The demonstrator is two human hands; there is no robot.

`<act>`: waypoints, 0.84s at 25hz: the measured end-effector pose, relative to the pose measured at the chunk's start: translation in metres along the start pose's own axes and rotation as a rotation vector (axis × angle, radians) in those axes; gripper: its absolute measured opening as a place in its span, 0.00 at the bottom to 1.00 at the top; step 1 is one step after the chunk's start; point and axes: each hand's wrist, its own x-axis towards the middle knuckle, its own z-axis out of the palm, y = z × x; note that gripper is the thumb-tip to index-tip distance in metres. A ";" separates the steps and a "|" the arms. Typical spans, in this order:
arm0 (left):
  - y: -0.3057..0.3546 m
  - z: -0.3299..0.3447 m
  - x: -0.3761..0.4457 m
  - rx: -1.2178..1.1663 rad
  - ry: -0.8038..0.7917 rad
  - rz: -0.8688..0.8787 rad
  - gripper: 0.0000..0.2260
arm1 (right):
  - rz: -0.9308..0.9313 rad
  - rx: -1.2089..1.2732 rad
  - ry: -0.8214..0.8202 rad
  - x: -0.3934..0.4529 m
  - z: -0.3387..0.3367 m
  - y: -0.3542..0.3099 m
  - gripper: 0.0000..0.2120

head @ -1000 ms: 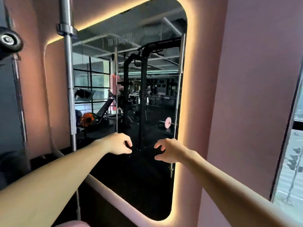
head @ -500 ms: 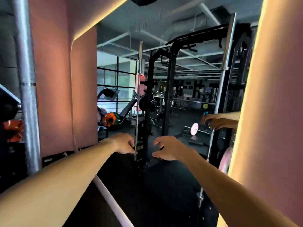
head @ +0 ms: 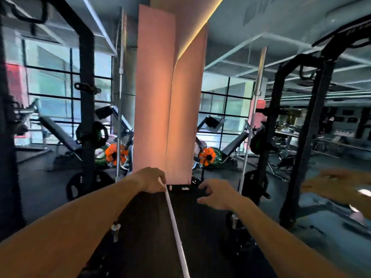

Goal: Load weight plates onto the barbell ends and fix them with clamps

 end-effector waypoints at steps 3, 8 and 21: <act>-0.047 0.005 0.050 -0.006 -0.006 -0.103 0.17 | -0.070 0.038 -0.060 0.081 0.025 -0.001 0.24; -0.135 0.012 0.171 -0.015 0.026 -0.181 0.18 | -0.180 0.037 -0.114 0.243 0.061 -0.004 0.23; -0.323 -0.048 0.571 -0.034 0.064 -0.166 0.10 | -0.175 0.102 -0.081 0.693 0.072 0.004 0.25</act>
